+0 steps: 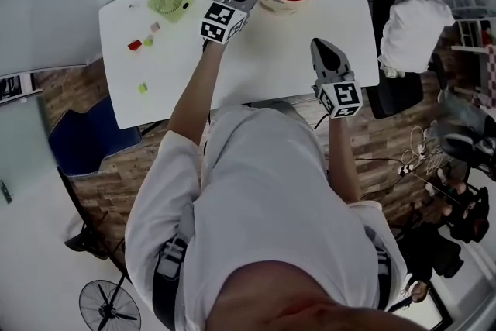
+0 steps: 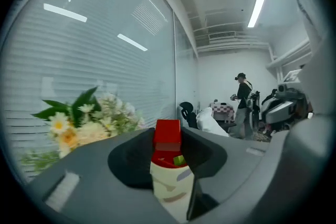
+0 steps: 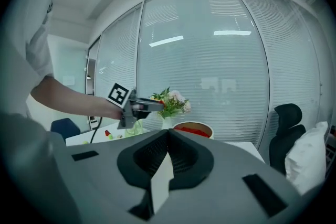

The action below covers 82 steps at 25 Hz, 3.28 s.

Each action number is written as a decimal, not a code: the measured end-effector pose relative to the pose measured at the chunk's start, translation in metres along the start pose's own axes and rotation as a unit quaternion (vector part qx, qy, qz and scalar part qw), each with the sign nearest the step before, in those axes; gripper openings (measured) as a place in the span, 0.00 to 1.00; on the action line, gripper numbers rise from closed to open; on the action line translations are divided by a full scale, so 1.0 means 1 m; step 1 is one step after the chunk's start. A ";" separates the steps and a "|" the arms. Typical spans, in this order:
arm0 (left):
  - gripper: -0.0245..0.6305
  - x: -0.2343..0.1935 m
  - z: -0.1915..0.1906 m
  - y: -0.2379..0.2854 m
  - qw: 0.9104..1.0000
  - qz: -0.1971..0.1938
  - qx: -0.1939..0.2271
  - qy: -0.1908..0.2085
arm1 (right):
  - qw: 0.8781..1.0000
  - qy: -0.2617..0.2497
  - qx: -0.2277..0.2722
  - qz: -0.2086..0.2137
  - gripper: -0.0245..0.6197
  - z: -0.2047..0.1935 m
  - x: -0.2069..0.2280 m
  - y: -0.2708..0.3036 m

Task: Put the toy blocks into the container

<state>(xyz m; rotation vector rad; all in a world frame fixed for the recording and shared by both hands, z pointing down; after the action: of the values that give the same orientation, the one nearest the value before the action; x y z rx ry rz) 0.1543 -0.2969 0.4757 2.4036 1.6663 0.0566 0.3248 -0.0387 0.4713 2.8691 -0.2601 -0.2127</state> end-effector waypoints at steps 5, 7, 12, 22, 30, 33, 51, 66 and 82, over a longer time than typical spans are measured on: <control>0.26 0.019 -0.007 0.080 0.999 -0.030 -0.036 0.015 | 1.000 0.007 0.004 0.001 0.04 0.001 -0.012 -0.009; 0.26 0.022 -0.012 0.097 0.998 -0.027 -0.051 0.017 | 1.000 0.000 0.004 0.001 0.04 0.003 -0.015 -0.012; 0.52 0.023 -0.019 0.107 0.999 -0.020 -0.038 0.011 | 1.000 -0.015 0.004 0.000 0.04 0.008 -0.014 -0.015; 0.44 0.010 0.018 -0.044 0.996 0.024 0.089 0.002 | 0.993 -0.058 0.010 0.102 0.05 0.025 -0.039 0.056; 0.36 0.033 0.008 -0.302 0.960 0.244 0.136 0.017 | 0.923 -0.135 -0.033 0.359 0.42 0.032 -0.176 0.196; 0.36 0.063 -0.010 -0.377 0.933 0.339 0.123 0.001 | 0.873 -0.182 -0.056 0.448 0.56 0.020 -0.257 0.243; 0.03 0.229 -0.054 -0.535 0.811 0.577 0.064 -0.073 | 0.727 -0.361 -0.200 0.549 0.24 -0.063 -0.531 0.347; 0.03 0.120 -0.060 -0.475 0.916 0.392 0.071 -0.042 | 0.917 -0.140 0.019 0.373 0.24 0.057 -0.279 0.252; 0.04 0.092 -0.025 -0.350 0.969 0.231 0.085 -0.005 | 0.971 -0.167 -0.168 0.025 0.24 0.025 0.066 0.209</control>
<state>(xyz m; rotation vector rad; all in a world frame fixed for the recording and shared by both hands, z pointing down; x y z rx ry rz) -0.1392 -0.0899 0.4221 2.8663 1.1107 -0.0266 0.3518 -0.2561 0.4940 2.4760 -0.3231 -0.6658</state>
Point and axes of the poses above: the fingertips, and each gripper's own axes: y forward along the fingers, x to its right, z out of its top, the point moved 10 cm from there along -y, backward along the fingers, and after that the axes turned 8 degrees about -y, right-handed, at the moved point
